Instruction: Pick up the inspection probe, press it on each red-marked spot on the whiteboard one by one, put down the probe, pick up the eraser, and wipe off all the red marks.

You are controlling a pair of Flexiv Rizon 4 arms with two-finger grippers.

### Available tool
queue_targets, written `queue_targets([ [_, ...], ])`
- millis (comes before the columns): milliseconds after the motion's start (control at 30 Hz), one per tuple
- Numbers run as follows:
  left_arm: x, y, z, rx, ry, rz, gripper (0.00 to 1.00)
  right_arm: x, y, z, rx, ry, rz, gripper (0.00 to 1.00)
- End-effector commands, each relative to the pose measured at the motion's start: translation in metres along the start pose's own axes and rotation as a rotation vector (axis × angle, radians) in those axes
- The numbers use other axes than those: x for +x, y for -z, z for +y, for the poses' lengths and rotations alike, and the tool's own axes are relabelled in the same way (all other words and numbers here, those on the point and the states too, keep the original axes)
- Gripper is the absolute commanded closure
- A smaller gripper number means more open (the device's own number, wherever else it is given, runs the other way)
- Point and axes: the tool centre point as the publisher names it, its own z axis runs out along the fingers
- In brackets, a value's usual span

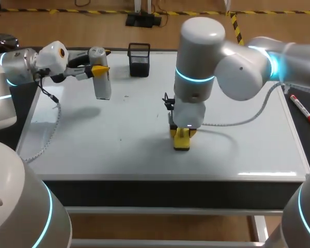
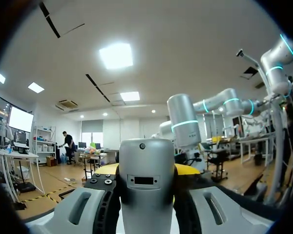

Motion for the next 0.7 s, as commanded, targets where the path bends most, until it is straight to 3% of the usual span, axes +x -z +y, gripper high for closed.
queue_targets([
  [33,0.000,0.000,-0.001,0.000,0.000,0.001,1.00,0.017,0.000,0.002,0.006,-0.011,0.001,1.00],
  [433,0.000,0.000,-0.001,0.000,0.000,0.001,1.00,0.055,0.005,0.001,0.015,-0.088,0.029,1.00],
  [700,0.000,0.000,-0.001,0.000,0.000,0.001,1.00,0.065,0.019,-0.003,0.024,-0.098,0.038,1.00],
])
